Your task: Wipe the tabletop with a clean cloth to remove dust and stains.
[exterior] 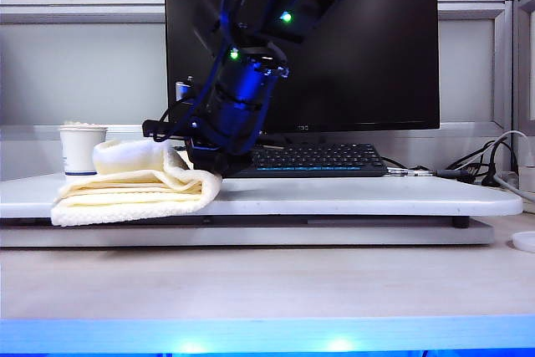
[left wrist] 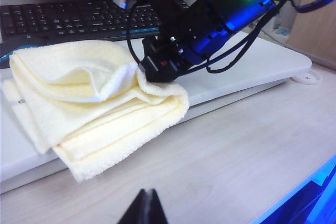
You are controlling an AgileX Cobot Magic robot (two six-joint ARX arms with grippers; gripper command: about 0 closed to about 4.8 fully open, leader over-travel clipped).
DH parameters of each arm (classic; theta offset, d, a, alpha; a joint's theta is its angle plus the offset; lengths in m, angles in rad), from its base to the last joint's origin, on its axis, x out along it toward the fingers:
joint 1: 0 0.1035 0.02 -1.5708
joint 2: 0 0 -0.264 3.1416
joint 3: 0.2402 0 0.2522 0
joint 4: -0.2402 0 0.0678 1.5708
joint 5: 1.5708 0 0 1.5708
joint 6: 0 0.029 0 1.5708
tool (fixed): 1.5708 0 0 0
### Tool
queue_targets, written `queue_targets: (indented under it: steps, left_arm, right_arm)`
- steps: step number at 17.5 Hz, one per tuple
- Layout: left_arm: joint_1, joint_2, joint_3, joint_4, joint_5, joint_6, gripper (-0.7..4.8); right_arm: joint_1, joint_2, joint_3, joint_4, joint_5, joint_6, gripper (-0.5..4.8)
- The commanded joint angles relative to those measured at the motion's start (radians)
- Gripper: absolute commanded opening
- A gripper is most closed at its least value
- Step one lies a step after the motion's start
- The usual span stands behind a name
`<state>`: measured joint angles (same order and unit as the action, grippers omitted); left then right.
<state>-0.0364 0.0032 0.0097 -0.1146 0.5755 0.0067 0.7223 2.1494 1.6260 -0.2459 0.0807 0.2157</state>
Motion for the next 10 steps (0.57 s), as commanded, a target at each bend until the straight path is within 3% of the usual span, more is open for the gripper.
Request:
queue_targets:
  steps: [1,2,3,4,6,8,10]
  left_arm:
    - [0.0,0.0,-0.001,-0.002,0.005,0.0,-0.04]
    - [0.0,0.0,-0.001,-0.002,0.005,0.0,-0.04]
    - [0.0,0.0,-0.001,-0.002,0.005,0.0,-0.04]
    - [0.0,0.0,-0.001,-0.002,0.005,0.0,-0.04]
    - [0.0,0.0,-0.001,-0.002,0.004,0.0,-0.03]
    - [0.0,0.0,-0.001,-0.002,0.004,0.0,0.49]
    - [0.0,0.0,-0.001,-0.003,0.004,0.001,0.53]
  right_arm:
    - [-0.029,0.013,-0.011,-0.128,-0.005,0.001,1.14]
    - [-0.037,0.003,-0.011,-0.123,-0.008,0.014,2.57]
    - [-0.045,-0.01,-0.01,-0.116,-0.011,0.017,2.85]
    - [-0.046,-0.024,-0.004,-0.109,-0.012,0.016,2.85]
    - [-0.048,-0.079,-0.004,-0.068,-0.011,0.008,3.45]
    - [-0.047,-0.169,-0.004,-0.012,-0.012,-0.016,3.52]
    - [-0.048,-0.257,-0.004,0.02,0.006,-0.04,3.61]
